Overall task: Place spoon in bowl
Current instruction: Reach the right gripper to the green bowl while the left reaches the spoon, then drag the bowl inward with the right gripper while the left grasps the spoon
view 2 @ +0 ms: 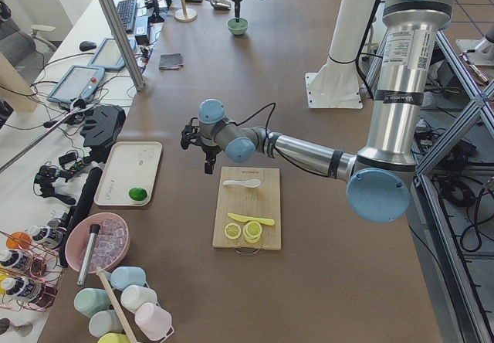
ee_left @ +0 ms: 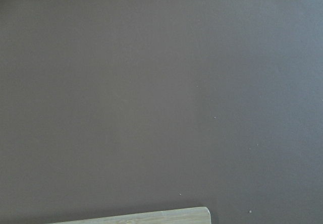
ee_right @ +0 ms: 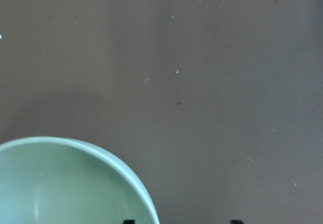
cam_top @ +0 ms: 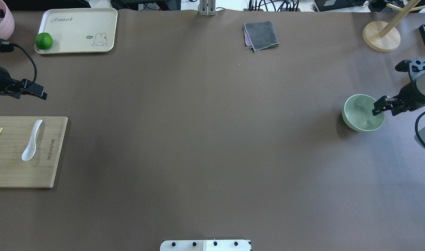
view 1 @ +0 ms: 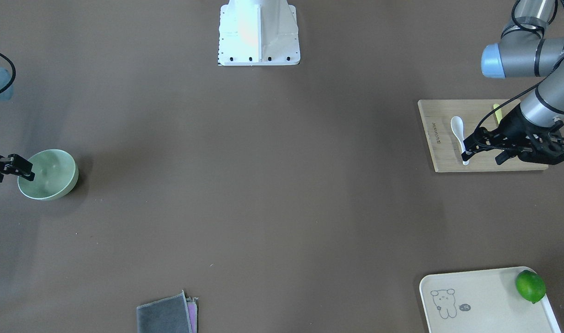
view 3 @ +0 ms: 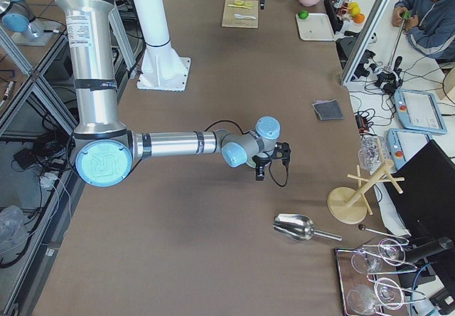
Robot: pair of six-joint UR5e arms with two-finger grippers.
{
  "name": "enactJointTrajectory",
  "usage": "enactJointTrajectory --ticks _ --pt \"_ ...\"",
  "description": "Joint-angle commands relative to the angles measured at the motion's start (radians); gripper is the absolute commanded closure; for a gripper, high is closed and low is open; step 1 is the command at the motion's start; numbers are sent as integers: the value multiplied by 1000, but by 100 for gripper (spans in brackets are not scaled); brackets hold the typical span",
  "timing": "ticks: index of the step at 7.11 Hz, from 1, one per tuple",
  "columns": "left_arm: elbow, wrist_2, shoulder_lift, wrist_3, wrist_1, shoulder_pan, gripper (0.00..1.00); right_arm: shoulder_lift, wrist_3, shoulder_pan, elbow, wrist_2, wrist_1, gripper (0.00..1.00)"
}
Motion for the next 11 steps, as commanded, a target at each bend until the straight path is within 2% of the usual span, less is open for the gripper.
enactJointTrajectory --ticks 1,2,4,6,7,8,9,11 --pt "0 26 40 1 -1 22 3 6 2 -7 20 17 2 100" --pt "3 58 48 -2 2 68 3 6 6 -7 52 35 0 100" --pt "22 72 65 -19 3 120 15 40 143 -29 119 48 -9 100" --pt "21 72 88 -42 -1 142 31 127 342 -84 165 72 -14 100" --pt "19 72 90 -44 -1 145 50 156 419 -116 184 65 -14 100" --pt "23 72 90 -44 -1 145 59 179 481 -148 196 56 -14 100" --pt "23 72 90 -44 -1 147 64 215 568 -194 208 31 -14 100" --pt "12 73 90 -77 -3 156 100 288 733 -300 235 -39 -15 100"
